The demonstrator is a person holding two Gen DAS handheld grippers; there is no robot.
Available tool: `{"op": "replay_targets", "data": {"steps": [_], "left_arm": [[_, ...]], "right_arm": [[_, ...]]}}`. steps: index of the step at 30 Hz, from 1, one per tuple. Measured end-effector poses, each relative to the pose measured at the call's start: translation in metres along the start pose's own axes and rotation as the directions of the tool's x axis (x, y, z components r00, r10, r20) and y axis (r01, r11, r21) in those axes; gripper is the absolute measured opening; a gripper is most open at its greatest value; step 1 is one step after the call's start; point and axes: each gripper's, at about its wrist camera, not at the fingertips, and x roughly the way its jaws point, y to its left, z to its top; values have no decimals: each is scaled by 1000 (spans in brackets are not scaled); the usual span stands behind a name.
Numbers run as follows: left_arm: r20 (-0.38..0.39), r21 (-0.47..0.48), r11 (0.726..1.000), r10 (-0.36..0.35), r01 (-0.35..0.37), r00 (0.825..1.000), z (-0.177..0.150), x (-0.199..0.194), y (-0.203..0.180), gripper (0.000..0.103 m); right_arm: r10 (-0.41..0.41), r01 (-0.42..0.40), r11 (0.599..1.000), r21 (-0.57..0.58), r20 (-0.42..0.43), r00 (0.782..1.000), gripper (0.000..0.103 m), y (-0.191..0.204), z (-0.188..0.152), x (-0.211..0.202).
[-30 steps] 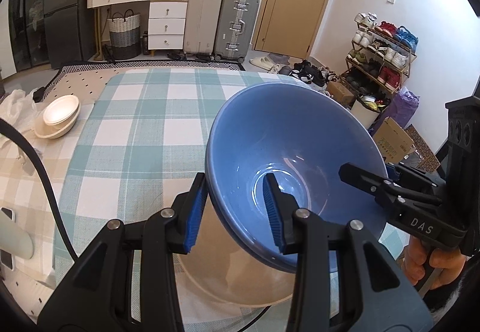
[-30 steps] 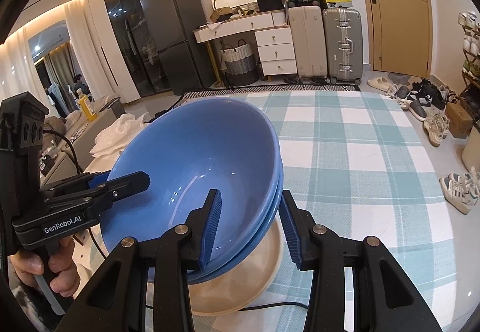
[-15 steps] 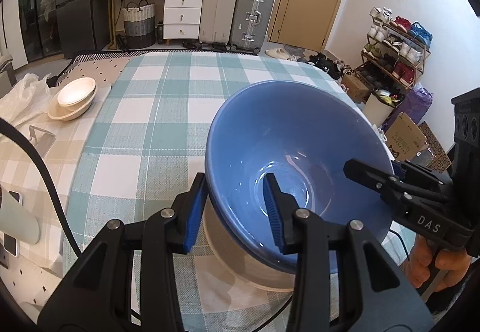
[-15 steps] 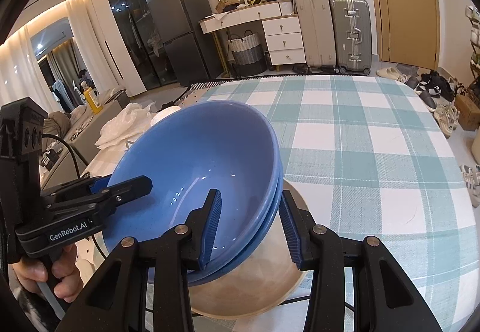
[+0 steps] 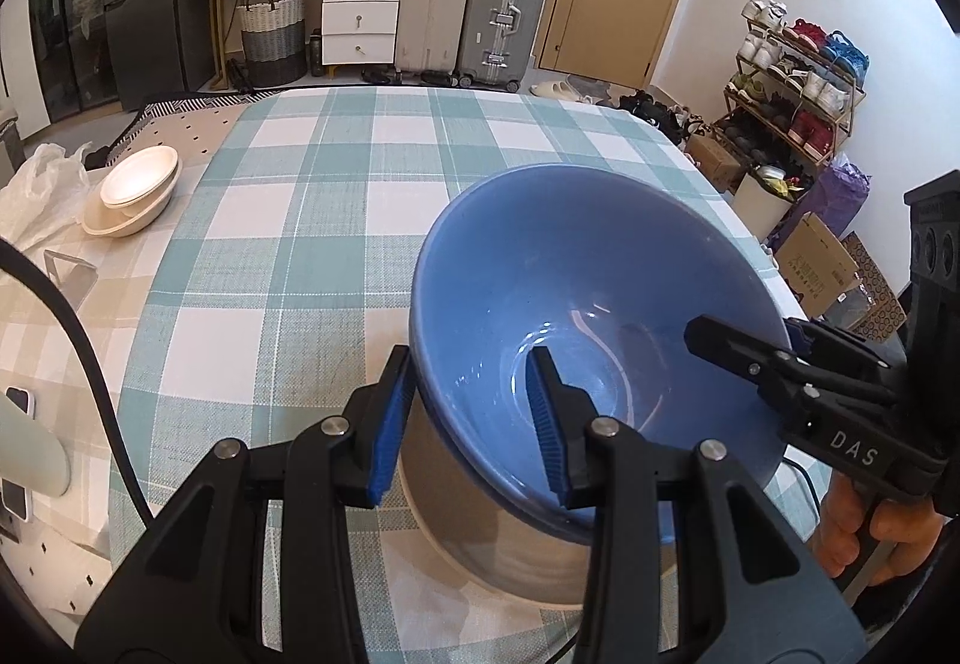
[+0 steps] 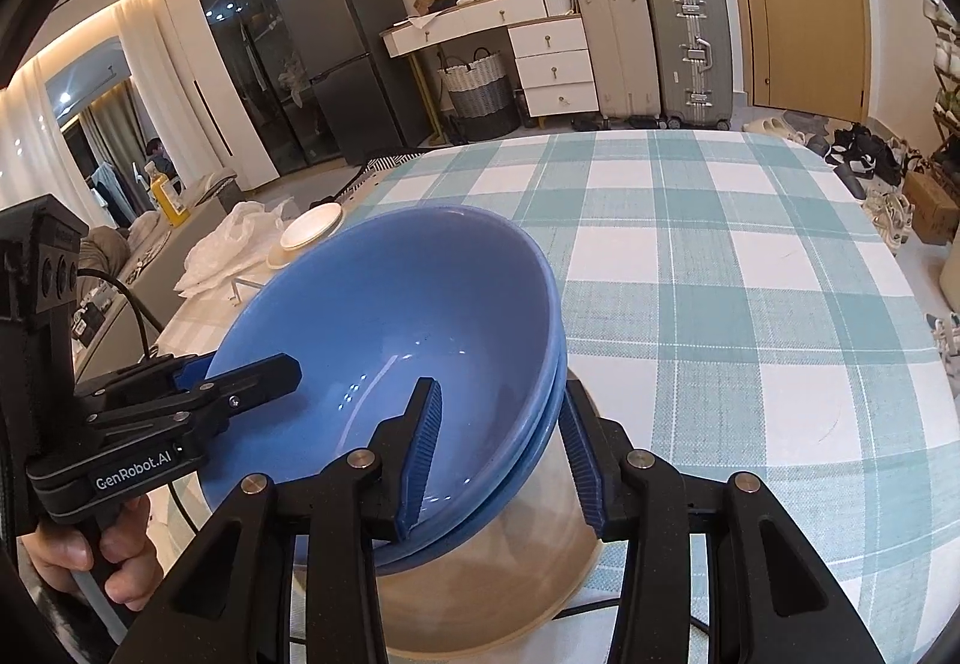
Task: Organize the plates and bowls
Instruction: 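Lift the nested blue bowls with both grippers and carry them over the cream plate stack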
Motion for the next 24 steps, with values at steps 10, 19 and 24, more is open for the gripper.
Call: {"op": "replay_targets", "data": {"steps": [10, 19, 24], "left_arm": [[8, -5, 1000, -1, 1, 1000, 8, 15, -2, 35], [12, 18, 1000, 22, -22, 1000, 19, 31, -4, 35], [11, 20, 1000, 22, -22, 1000, 21, 35, -3, 35]], "right_arm": [[-10, 10, 1000, 5, 1, 1000, 43, -5, 5, 4], [-19, 19, 1000, -1, 4, 1000, 45, -6, 7, 5], [-25, 25, 1000, -1, 5, 1000, 45, -8, 7, 6]]}}
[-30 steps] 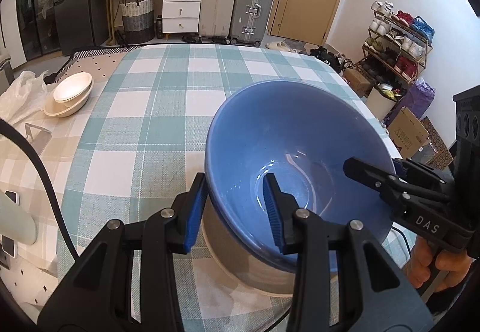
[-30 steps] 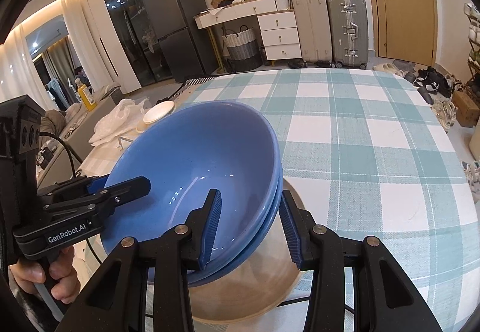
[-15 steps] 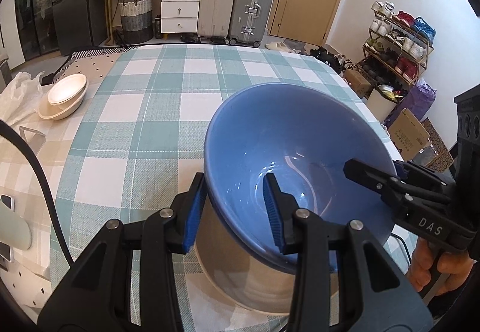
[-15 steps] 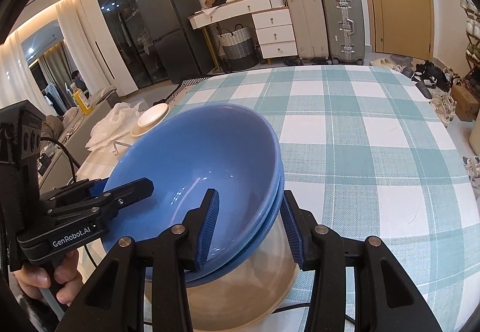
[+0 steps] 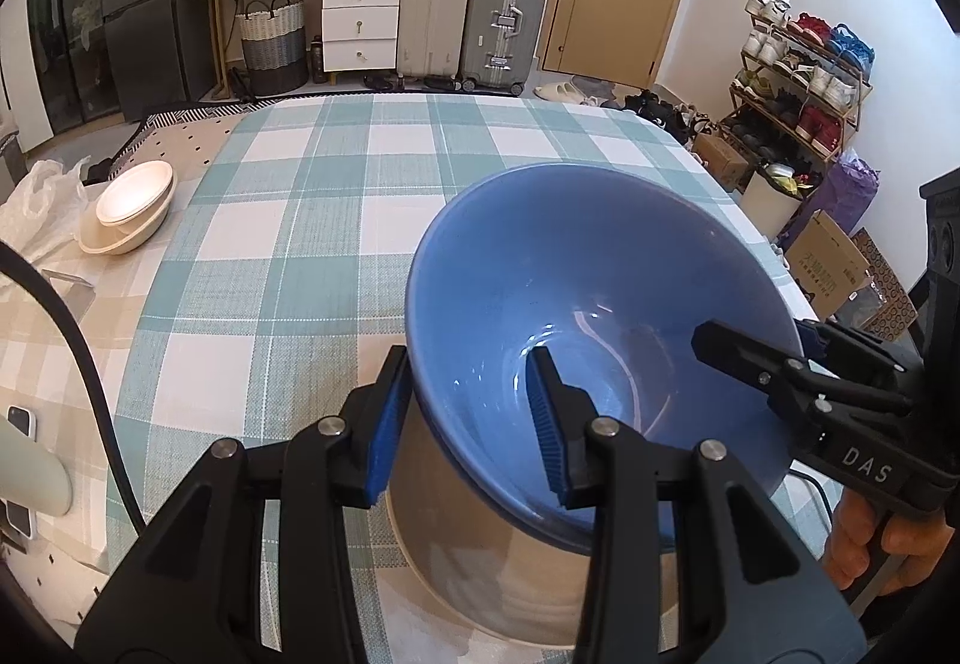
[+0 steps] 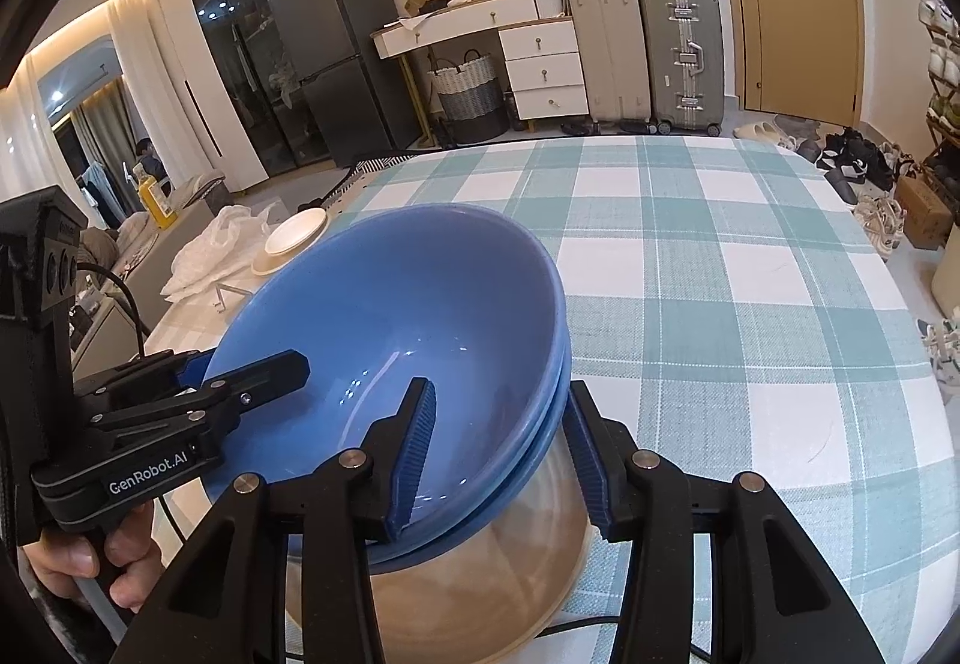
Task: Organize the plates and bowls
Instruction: 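Lift the nested blue bowls with both grippers and carry them over the cream plate stack, then lower the nested bowls onto the cream plates and open both grippers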
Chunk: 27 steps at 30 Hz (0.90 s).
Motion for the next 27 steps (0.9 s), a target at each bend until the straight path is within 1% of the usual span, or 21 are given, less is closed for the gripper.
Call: {"op": "replay_targets", "data": {"steps": [6, 9, 11, 12, 14, 15, 16, 17, 18, 19, 20, 21, 22, 23, 25, 27], "left_arm": [[3, 4, 1000, 0, -1, 1000, 1, 1, 0, 35], [7, 15, 1000, 1, -1, 1000, 1, 3, -1, 40], [8, 19, 1000, -12, 12, 1000, 1, 4, 0, 48], [10, 20, 1000, -16, 16, 1000, 0, 4, 0, 51], [23, 20, 1000, -12, 12, 1000, 0, 2, 1, 64], [33, 19, 1000, -14, 14, 999, -2, -1, 1, 68], [46, 19, 1000, -21, 20, 999, -2, -4, 3, 76], [60, 21, 999, -27, 25, 998, -3, -8, 4, 76], [70, 22, 999, -26, 25, 997, -5, -12, 5, 77], [80, 25, 999, -26, 24, 996, -5, -16, 7, 78], [92, 28, 999, -29, 26, 995, -6, -20, 8, 81], [109, 33, 999, -35, 31, 993, -7, -24, 9, 83], [132, 37, 999, -43, 39, 990, -9, -30, 11, 88], [149, 41, 998, -47, 42, 988, -11, -35, 12, 102], [187, 52, 998, -44, 34, 981, -16, -44, 14, 101], [215, 67, 998, -30, 16, 976, -20, -53, 16, 101]], "right_arm": [[4, -4, 1000, -3, -1, 1000, 45, 0, 1, 0], [1, -1, 1000, -10, -2, 1000, 45, 0, 1, 0], [2, -2, 1000, -16, -2, 1000, 46, 1, 1, -1], [5, -5, 1000, -18, -3, 1000, 47, 1, 0, -1], [13, -13, 1000, -17, -3, 1000, 53, 0, 0, -2], [16, -16, 1000, -18, 9, 1000, 54, -1, -1, -4], [14, -13, 1000, -23, 21, 1000, 60, 0, -1, -7], [14, -13, 1000, -27, 30, 999, 69, 0, -1, -10], [24, -23, 999, -30, 41, 999, 74, 0, -2, -13], [35, -33, 999, -35, 51, 998, 85, 0, -2, -17], [39, -37, 999, -40, 62, 997, 92, 0, -2, -20], [38, -35, 998, -48, 78, 996, 93, 0, -3, -25], [33, -28, 998, -59, 90, 995, 98, 1, -3, -28], [27, -20, 997, -71, 104, 994, 102, 1, -4, -32], [20, -5, 995, -101, 145, 989, 102, 3, -7, -41], [31, -10, 992, -122, 170, 985, 102, 3, -9, -47]]}}
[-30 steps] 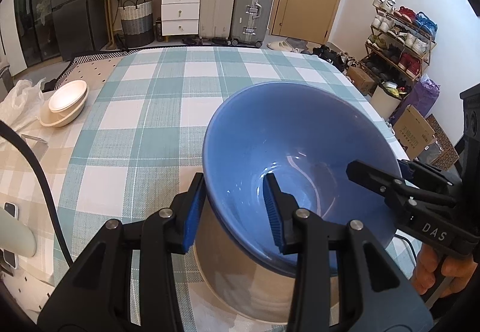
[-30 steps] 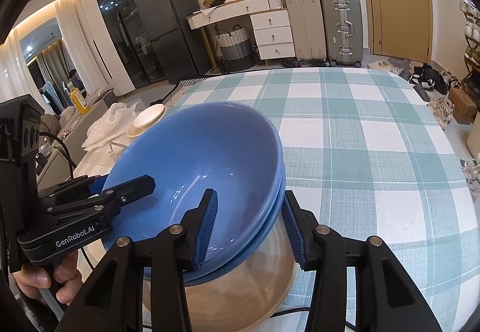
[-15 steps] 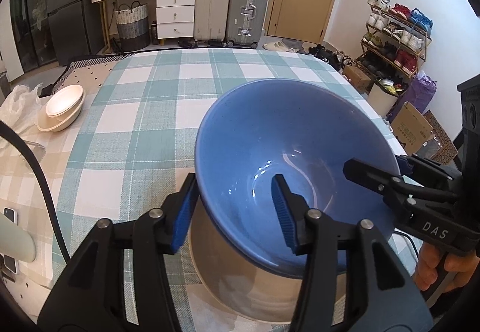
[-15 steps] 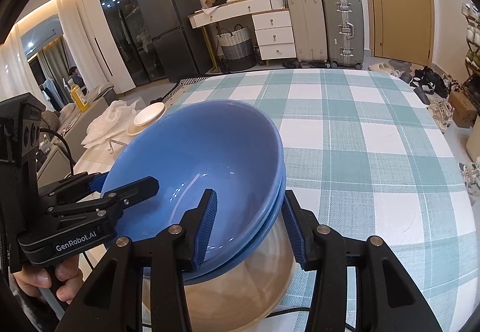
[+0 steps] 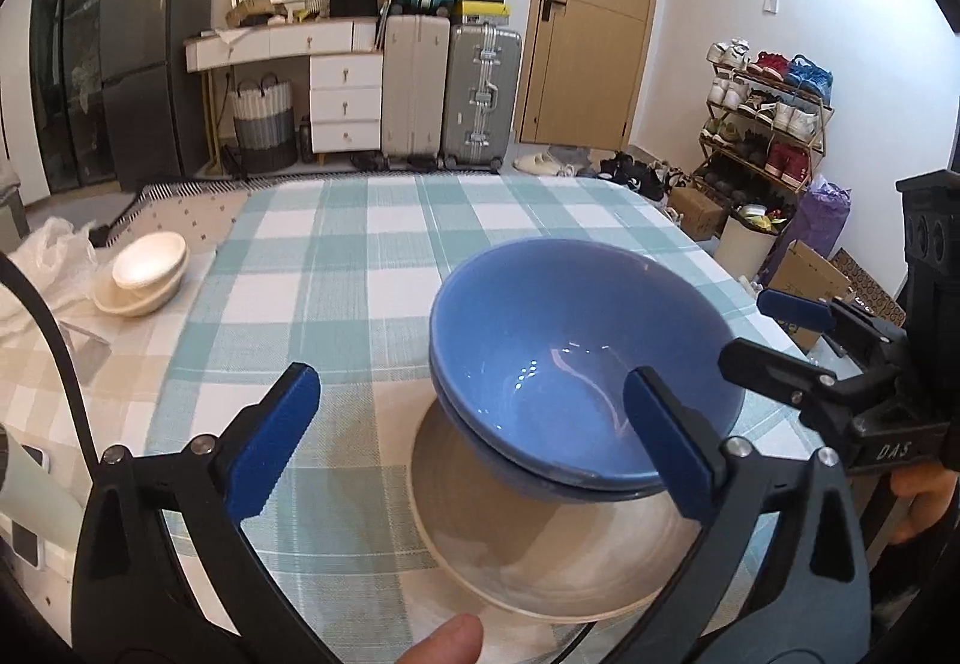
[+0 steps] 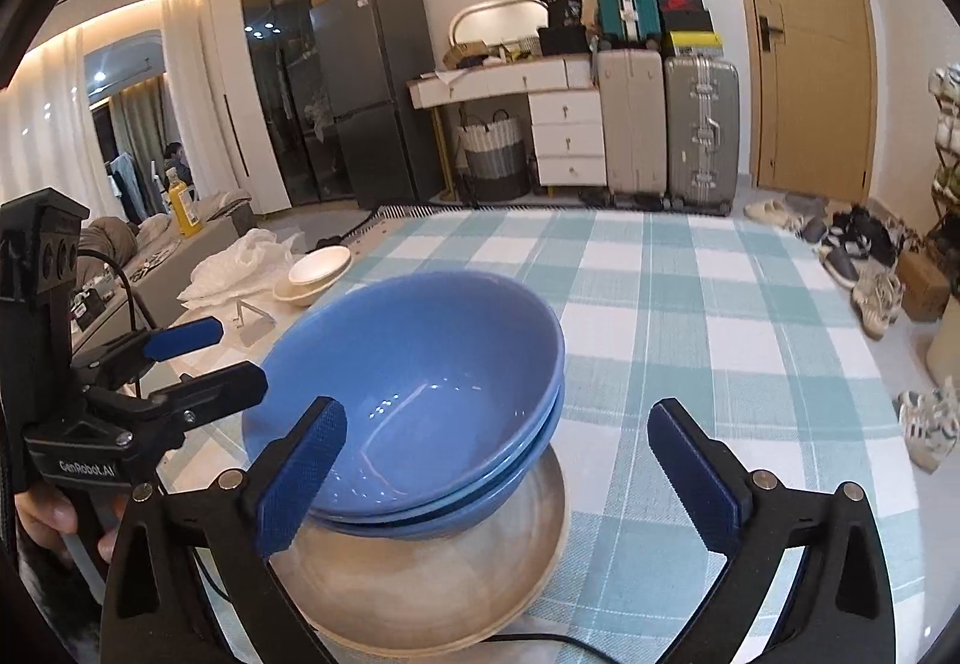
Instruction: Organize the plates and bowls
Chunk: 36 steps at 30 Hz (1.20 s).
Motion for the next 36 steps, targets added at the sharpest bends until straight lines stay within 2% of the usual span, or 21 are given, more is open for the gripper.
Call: {"op": "replay_targets", "data": {"steps": [5, 9, 16, 25, 27, 30, 36], "left_arm": [[63, 0, 1000, 29, -29, 998, -10, -21, 8, 101], [99, 1, 1000, 14, -14, 995, -23, -33, 18, 101], [124, 13, 999, 43, -45, 991, -46, -32, 34, 101], [159, 3, 1000, 30, -31, 987, -63, -18, 48, 101], [164, 3, 1000, 13, -14, 986, -62, -13, 49, 101], [168, 25, 999, -36, 32, 985, -64, -5, 47, 101], [185, 78, 993, -101, 88, 978, -73, 0, 39, 101]], "right_arm": [[32, -29, 998, -52, 47, 998, 102, -1, -7, -13], [42, -30, 991, -130, 89, 995, 102, -2, -15, -22], [84, -71, 989, -131, 92, 992, 102, -23, -32, -21], [99, -85, 983, -160, 84, 992, 102, -40, -46, -14], [106, -89, 982, -165, 94, 990, 102, -41, -48, -14], [153, -137, 977, -162, 90, 984, 103, -42, -53, -12], [215, -184, 953, -240, 108, 971, 102, -26, -60, -18]]}}
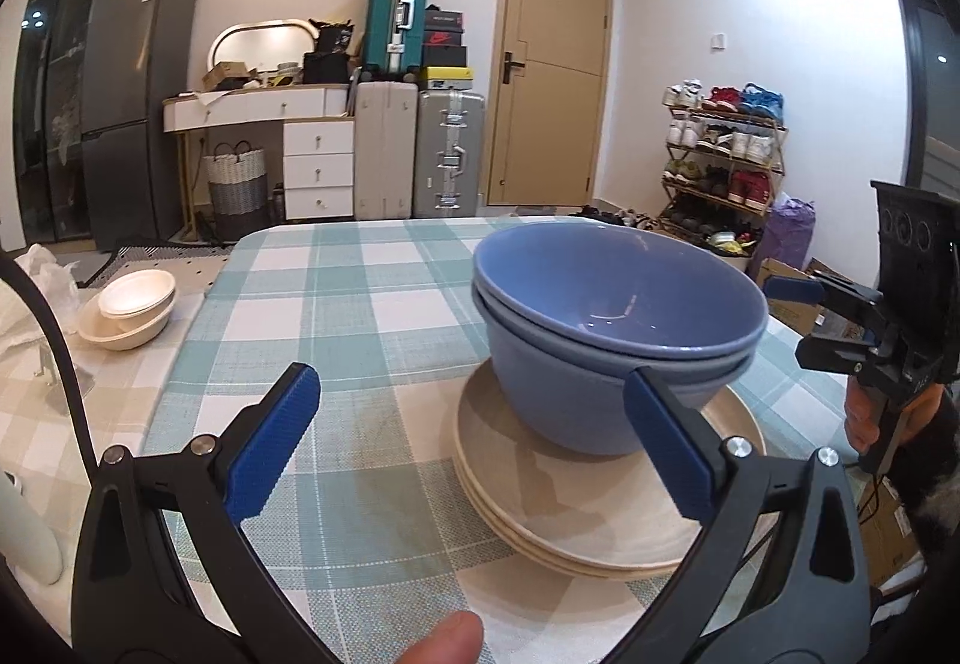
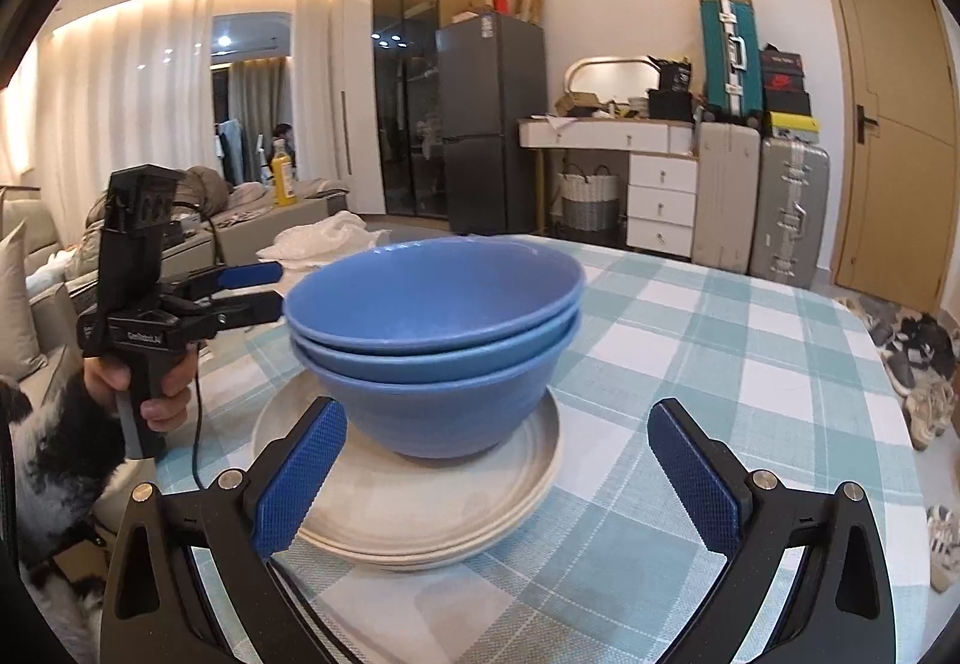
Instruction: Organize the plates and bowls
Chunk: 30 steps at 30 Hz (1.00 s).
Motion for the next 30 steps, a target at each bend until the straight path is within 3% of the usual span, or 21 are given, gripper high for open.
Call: {"op": "replay_targets", "data": {"steps": [4, 16, 30], "left_arm": [[12, 19, 999, -38, 38, 999, -5, 0, -4, 101], [30, 42, 994, -103, 102, 994, -13, -2, -5, 101], [18, 53, 996, -79, 78, 997, -13, -5, -12, 101]], "right_arm": [[32, -32, 999, -4, 18, 999, 102, 5, 0, -1], [30, -31, 999, 15, 15, 999, 102, -5, -9, -7], [46, -46, 999, 9, 11, 999, 102, -4, -12, -6]]}}
